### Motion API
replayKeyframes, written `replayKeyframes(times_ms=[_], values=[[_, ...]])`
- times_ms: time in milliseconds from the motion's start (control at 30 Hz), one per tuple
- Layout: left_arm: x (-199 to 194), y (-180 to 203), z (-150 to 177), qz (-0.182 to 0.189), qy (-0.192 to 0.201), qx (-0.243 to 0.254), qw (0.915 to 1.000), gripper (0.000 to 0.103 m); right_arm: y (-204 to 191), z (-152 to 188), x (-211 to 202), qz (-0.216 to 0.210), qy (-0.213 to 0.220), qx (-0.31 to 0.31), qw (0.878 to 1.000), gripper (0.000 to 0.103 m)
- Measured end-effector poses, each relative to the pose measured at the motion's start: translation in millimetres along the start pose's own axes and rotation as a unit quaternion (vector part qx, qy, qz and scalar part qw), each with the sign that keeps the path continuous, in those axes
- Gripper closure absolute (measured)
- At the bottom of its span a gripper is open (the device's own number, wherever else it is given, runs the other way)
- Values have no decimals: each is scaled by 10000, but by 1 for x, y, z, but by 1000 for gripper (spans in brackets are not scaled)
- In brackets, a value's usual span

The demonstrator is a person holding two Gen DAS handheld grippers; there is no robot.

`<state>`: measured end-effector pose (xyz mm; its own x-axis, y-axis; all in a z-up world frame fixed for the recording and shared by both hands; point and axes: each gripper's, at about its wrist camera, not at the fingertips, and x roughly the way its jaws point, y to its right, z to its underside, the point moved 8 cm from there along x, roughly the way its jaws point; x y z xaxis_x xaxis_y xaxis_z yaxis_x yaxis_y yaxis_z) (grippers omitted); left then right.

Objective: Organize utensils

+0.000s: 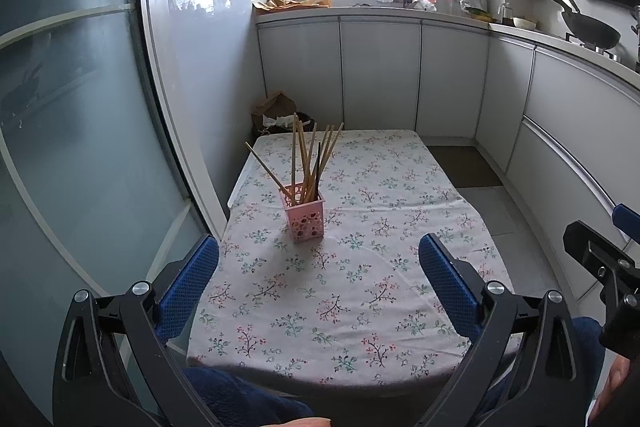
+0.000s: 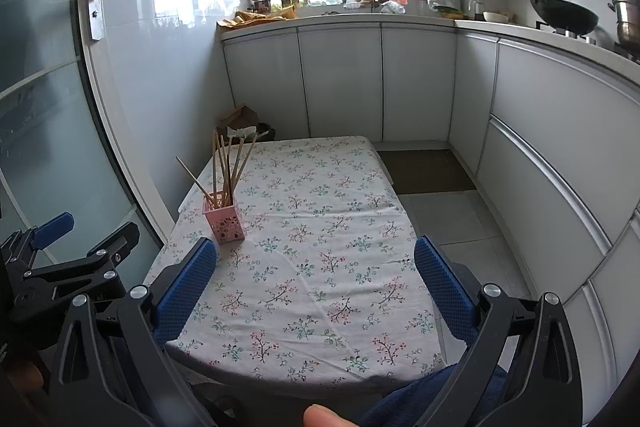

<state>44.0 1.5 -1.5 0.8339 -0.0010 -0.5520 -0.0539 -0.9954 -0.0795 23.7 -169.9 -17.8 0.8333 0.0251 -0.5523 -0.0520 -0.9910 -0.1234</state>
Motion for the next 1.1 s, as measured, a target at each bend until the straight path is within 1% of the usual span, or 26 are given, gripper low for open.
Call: replayKeyframes(times_ms=[400,1100], values=[[1,-3,1,-35,-14,-33,10000,7,-4,-2,0,-22,26,29,10000,7],[5,-7,0,-160,-3,-70,9998,7,-9,2,8,-88,-61,22,9999,7]])
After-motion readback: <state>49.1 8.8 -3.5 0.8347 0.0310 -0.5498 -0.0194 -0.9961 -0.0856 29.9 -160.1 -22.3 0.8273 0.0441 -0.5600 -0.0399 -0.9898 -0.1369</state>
